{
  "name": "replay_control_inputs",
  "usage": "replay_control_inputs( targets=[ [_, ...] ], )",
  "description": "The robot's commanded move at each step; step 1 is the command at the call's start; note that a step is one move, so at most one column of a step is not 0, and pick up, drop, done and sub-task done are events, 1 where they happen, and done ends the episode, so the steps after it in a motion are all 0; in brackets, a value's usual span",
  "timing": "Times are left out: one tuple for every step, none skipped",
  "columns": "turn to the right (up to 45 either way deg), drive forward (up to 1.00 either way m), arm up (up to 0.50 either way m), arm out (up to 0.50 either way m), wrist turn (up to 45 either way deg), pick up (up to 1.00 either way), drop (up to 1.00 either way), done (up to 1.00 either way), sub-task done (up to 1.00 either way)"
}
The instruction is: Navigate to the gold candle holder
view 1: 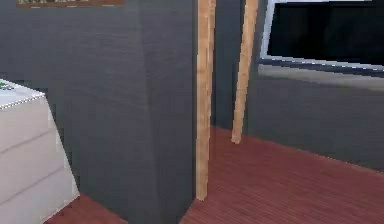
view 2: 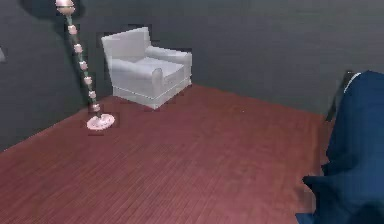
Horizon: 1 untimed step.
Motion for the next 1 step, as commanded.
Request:
replay_control_inputs(
  targets=[
    [24.0, 0.00, 0.00, 0.00, 0.0, 0.00, 0.00, 0.00, 0.00]
  ],
)
